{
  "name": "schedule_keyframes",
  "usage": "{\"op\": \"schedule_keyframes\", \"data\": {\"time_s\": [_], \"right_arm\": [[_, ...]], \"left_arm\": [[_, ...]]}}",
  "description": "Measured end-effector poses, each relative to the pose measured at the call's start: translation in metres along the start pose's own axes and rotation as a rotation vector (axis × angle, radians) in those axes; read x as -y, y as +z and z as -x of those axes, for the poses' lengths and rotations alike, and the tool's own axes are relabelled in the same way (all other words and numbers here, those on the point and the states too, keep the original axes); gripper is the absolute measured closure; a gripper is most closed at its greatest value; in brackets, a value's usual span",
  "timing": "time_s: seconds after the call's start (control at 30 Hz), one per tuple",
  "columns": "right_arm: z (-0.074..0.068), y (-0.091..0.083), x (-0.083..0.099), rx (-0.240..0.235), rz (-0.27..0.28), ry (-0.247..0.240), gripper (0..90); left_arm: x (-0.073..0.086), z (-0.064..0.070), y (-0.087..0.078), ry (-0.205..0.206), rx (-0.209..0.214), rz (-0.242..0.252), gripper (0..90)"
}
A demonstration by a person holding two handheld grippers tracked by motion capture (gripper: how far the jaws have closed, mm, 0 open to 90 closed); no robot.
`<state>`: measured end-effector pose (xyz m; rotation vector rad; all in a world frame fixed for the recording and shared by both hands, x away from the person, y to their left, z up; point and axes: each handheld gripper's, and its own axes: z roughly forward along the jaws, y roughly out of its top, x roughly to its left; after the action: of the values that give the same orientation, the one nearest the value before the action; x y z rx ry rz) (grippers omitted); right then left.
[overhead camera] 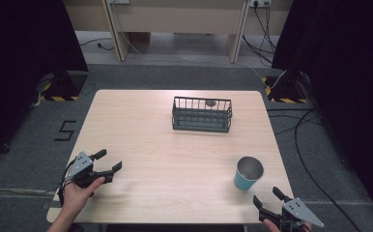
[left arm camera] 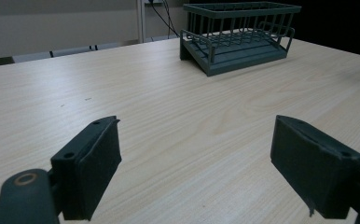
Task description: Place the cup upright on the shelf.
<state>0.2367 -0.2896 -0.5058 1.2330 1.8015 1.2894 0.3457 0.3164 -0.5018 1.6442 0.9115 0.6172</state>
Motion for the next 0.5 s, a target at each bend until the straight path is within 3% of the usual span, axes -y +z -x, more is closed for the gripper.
{"op": "schedule_keyframes", "data": {"time_s": [0.5], "right_arm": [[-0.007,0.015,-0.010,-0.034,0.023,0.006,17.5]], "left_arm": [[0.000,0.000,0.000,0.001,0.004,0.001,15.1]]}}
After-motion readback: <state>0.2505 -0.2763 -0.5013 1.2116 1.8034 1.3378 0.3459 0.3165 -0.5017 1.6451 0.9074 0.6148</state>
